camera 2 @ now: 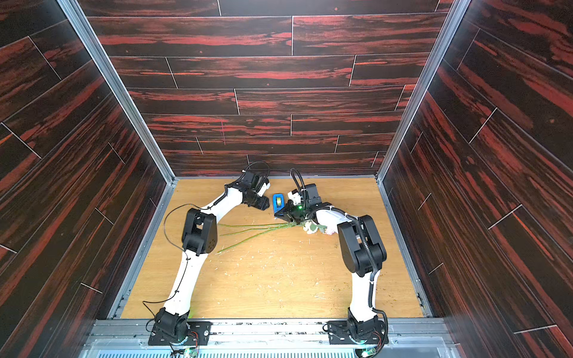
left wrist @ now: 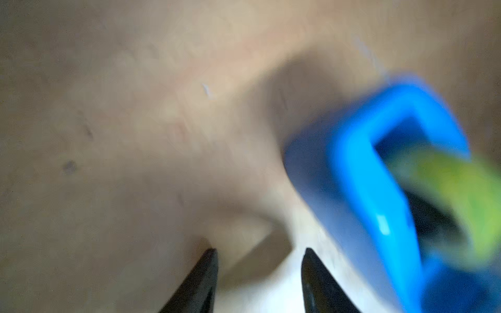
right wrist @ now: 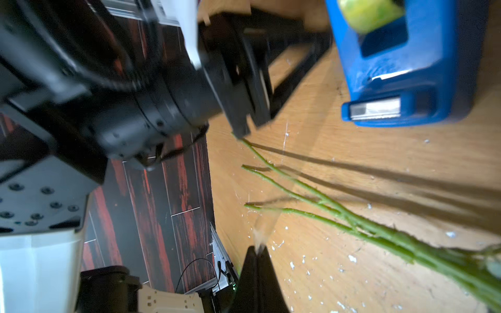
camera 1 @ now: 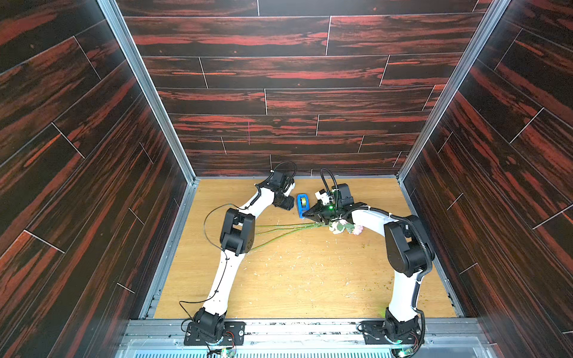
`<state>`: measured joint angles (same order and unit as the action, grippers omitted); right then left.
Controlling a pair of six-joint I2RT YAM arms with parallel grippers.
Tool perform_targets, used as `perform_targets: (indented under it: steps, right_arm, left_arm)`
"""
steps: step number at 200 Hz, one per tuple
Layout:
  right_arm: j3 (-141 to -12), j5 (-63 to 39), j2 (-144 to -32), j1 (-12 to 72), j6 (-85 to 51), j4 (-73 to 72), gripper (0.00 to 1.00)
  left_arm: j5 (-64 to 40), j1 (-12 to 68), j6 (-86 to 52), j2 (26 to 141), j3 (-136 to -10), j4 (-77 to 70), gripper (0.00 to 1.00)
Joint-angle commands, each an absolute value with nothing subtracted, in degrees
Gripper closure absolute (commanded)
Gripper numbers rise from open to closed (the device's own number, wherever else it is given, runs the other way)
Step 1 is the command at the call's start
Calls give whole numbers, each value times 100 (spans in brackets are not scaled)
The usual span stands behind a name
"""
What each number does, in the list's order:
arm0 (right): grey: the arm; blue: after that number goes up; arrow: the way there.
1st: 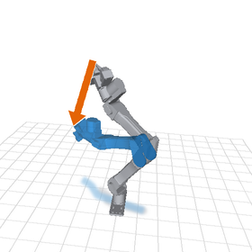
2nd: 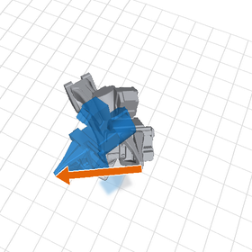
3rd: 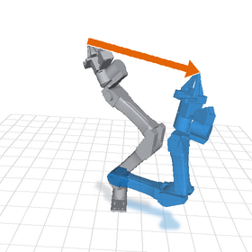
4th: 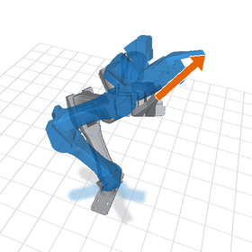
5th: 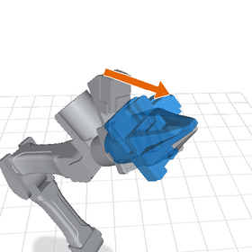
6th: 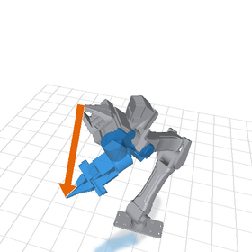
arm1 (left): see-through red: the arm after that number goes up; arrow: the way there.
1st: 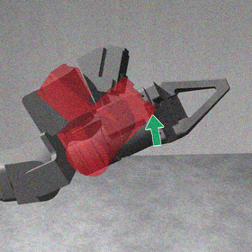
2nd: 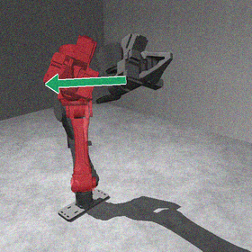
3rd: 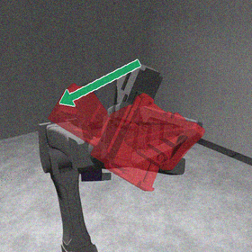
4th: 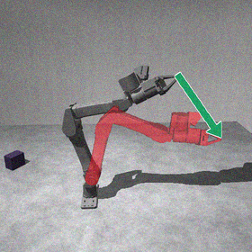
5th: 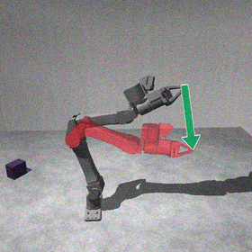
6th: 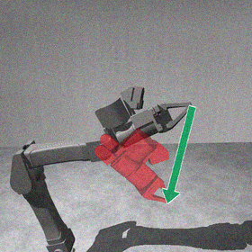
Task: Wrap bouquets with tape
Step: Pull the tape from the tape cutter, then pick up the unwrapped bouquet from the center of the board.
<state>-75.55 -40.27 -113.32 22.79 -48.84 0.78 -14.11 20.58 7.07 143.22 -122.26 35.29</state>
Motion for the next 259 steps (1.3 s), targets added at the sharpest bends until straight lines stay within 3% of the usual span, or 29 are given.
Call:
perform_targets:
  steps: [1,40,82,145,259]
  right_arm:
    - [-7466,-4231,-10961,2360,-4790,149,100]
    - [-7327,-4274,-10851,2337,-4721,134,100]
    - [-7189,-4290,-10751,2312,-4717,45,100]
    - [-7118,-4207,-10681,2288,-4651,120,100]
    - [-7067,-4016,-10613,2268,-4474,332,100]
  left_arm:
    - [-1750,2039,1829,13214,-11300,3360,45]
    - [-1890,1948,3118,11789,-9245,2031,41]
    - [-3116,1934,5321,11145,-8387,2861,38]
    - [-2984,2082,6015,11836,-9182,4439,31]
    - [-2364,2324,5624,12695,-10002,4648,28]
